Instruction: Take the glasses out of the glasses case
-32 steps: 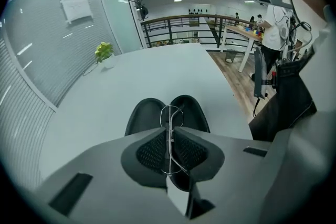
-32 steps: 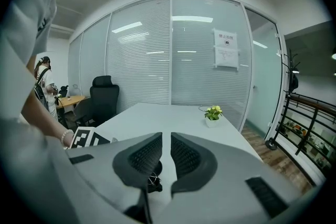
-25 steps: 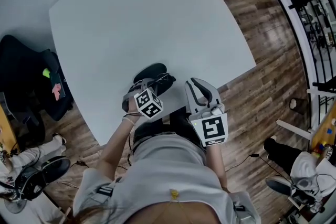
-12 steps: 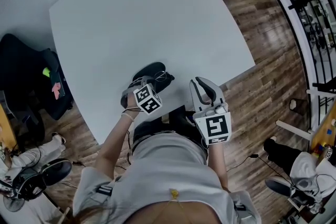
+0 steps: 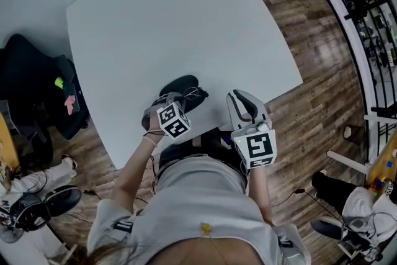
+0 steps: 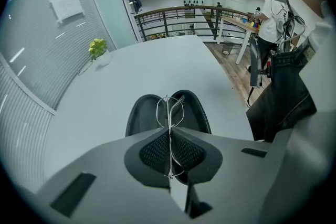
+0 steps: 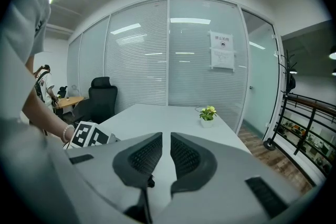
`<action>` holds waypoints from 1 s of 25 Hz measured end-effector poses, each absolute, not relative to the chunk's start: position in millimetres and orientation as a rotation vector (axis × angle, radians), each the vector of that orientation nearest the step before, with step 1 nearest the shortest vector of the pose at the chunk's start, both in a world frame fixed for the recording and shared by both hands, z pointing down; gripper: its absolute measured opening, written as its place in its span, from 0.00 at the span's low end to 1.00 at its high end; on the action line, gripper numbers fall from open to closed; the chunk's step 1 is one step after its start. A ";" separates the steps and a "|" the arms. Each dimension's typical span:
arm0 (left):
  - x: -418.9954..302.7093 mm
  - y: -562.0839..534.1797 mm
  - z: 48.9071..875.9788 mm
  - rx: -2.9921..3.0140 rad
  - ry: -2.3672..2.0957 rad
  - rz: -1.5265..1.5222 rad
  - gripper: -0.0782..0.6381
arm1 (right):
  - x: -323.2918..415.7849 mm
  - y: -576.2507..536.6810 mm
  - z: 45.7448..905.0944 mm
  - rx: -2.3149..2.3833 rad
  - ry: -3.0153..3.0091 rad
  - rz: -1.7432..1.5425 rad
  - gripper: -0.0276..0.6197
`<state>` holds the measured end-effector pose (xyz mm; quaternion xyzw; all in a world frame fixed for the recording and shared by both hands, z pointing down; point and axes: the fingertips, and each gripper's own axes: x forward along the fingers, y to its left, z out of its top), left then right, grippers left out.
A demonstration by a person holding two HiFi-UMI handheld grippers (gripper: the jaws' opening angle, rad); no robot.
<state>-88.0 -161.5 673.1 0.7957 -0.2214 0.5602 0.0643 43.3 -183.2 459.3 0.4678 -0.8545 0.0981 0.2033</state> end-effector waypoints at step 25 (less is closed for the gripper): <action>-84.6 -144.7 558.1 2.469 -0.628 1.618 0.16 | 29.6 -184.3 451.6 1.172 -2.522 0.244 0.11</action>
